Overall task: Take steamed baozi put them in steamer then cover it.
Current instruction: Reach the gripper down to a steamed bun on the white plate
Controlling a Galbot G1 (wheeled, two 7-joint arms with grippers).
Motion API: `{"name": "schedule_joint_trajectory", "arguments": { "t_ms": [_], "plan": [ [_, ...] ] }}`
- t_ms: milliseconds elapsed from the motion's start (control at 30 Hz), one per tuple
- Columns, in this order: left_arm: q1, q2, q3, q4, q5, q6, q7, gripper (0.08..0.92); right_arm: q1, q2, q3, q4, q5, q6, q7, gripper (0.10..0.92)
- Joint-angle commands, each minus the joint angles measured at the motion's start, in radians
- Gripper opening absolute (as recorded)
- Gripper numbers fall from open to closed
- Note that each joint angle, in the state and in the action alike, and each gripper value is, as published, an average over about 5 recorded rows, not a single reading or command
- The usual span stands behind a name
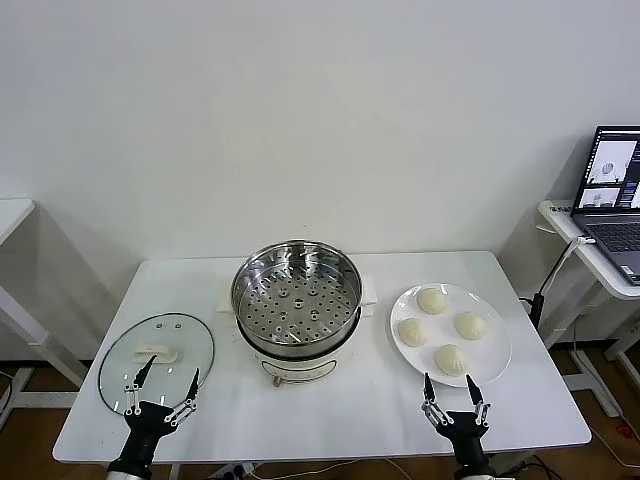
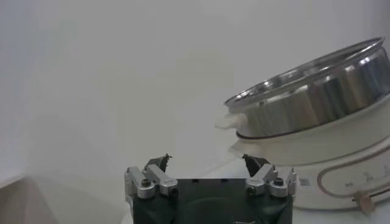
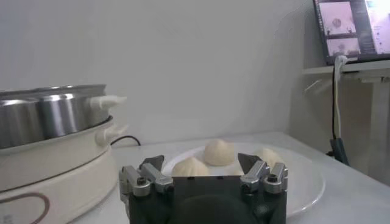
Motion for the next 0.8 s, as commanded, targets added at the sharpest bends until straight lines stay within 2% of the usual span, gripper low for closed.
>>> {"name": "schedule_joint_trajectory", "arguments": {
  "t_ms": [33, 133, 267, 433, 600, 800],
  "plan": [
    [-0.001, 0.0, 0.014, -0.014, -0.004, -0.006, -0.003, 0.823, 0.206, -0.098, 0.032, -0.022, 0.1, -0.149, 0.036, 0.823],
    [-0.002, 0.003, 0.019, -0.02, -0.003, -0.008, -0.004, 0.823, 0.389, -0.174, 0.003, -0.094, 0.191, -0.213, 0.061, 0.823],
    [-0.001, 0.008, 0.025, -0.031, -0.002, -0.012, -0.004, 0.823, 0.694, -0.283, -0.127, -0.267, 0.349, -0.265, 0.066, 0.823],
    [-0.008, 0.009, 0.032, -0.04, -0.002, -0.011, -0.008, 0.823, 1.011, -0.374, -0.331, -0.502, 0.502, -0.275, -0.053, 0.823],
    [-0.013, 0.008, 0.038, -0.042, -0.002, -0.014, -0.013, 0.823, 1.231, -0.471, -0.591, -0.686, 0.534, -0.328, -0.401, 0.823],
    [-0.015, 0.006, 0.039, -0.044, -0.002, -0.017, -0.018, 0.823, 1.508, -0.539, -0.909, -0.848, 0.333, -0.408, -0.957, 0.823]
  ]
}}
